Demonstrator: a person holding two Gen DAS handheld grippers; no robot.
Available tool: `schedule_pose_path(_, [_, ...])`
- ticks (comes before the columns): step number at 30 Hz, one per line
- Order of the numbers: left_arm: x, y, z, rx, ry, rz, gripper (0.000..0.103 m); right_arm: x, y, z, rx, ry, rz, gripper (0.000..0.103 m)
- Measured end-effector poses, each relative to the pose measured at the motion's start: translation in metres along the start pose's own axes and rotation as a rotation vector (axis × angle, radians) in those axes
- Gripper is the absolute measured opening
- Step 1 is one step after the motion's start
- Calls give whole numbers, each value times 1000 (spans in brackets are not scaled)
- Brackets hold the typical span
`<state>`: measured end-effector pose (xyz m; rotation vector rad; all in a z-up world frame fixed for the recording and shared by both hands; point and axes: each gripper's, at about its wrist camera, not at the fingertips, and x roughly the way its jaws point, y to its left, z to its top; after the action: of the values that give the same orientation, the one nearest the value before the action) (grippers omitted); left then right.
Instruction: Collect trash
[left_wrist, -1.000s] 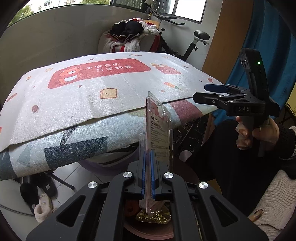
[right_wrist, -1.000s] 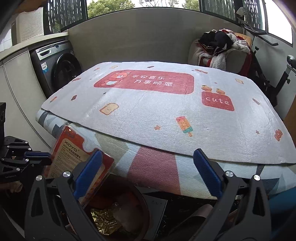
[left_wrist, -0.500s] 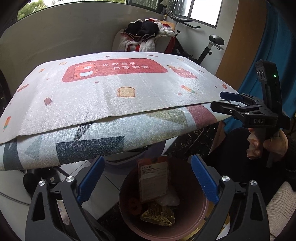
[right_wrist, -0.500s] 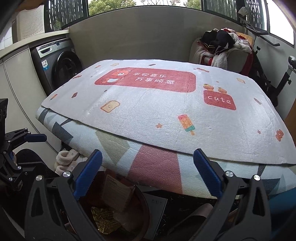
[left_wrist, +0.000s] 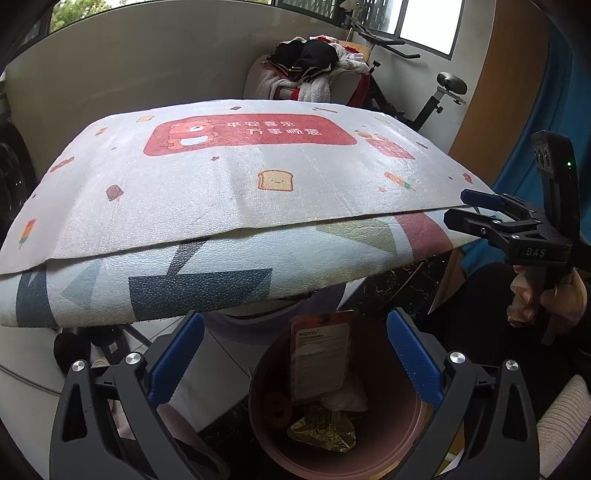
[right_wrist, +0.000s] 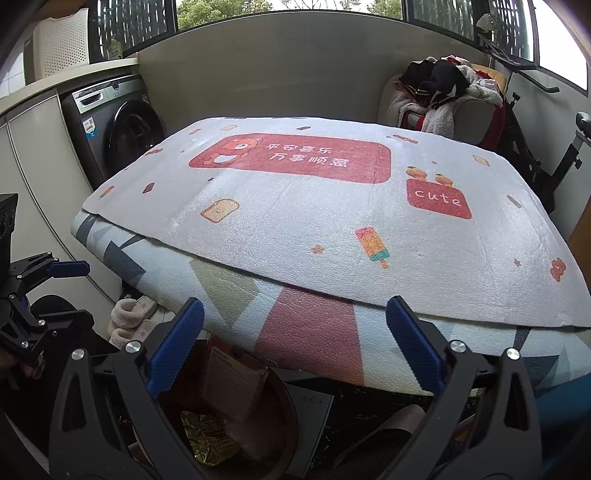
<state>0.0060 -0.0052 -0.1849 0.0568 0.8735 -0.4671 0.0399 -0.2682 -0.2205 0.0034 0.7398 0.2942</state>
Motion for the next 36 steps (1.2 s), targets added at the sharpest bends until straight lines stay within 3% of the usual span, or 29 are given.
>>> schedule_pose_path(4, [-3, 3, 3, -19, -15, 34, 97, 0, 0, 1, -5, -1, -10, 97])
schedule_pose_path(8, [-23, 4, 15, -20, -93, 88, 97, -8, 0, 10, -8, -1, -27, 97])
schedule_pose_path(13, [-62, 4, 52, -10, -216, 139, 97, -34, 10, 42, -57, -40, -93, 97])
schedule_pose_path(21, [-129, -11, 118, 20, -384, 203, 97, -94, 22, 103, -43, -150, -91, 97])
schedule_pose_path(26, [-154, -15, 134, -15, -418, 231, 97, -120, 27, 124, -22, -186, -92, 97])
schedule_pose_path(36, [-165, -9, 137, -61, -402, 266, 97, -141, 33, 131, 0, -211, -67, 97])
